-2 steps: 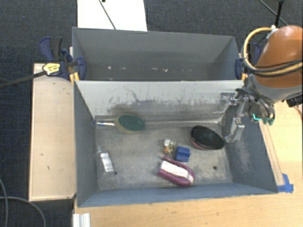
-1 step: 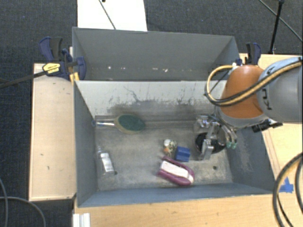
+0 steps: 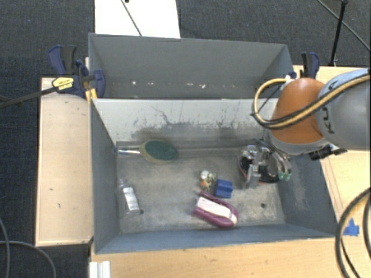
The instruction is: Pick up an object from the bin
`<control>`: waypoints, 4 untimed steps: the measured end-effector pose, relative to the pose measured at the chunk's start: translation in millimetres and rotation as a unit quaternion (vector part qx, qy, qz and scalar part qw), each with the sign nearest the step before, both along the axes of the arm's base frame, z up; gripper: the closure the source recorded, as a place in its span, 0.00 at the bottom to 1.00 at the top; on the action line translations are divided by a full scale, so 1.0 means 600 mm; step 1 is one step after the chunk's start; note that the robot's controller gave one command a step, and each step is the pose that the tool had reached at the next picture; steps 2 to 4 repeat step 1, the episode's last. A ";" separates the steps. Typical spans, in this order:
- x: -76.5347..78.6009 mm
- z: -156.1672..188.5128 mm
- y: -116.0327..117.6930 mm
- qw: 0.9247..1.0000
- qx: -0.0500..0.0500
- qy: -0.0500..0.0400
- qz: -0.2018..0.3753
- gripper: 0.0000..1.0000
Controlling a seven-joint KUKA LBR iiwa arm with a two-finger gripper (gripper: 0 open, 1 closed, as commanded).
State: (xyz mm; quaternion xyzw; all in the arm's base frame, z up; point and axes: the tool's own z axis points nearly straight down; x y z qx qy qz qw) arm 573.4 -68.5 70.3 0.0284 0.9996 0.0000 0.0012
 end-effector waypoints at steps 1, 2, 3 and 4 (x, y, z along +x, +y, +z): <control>-0.072 0.310 0.022 1.000 0.000 -0.004 0.003 1.00; -0.072 0.310 0.022 1.000 0.000 -0.004 0.003 1.00; -0.072 0.310 0.022 1.000 0.000 -0.004 0.003 1.00; -0.072 0.310 0.022 1.000 0.000 -0.004 0.003 1.00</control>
Offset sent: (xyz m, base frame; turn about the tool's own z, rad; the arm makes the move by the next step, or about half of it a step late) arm -0.0444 0.0131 0.1810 0.0036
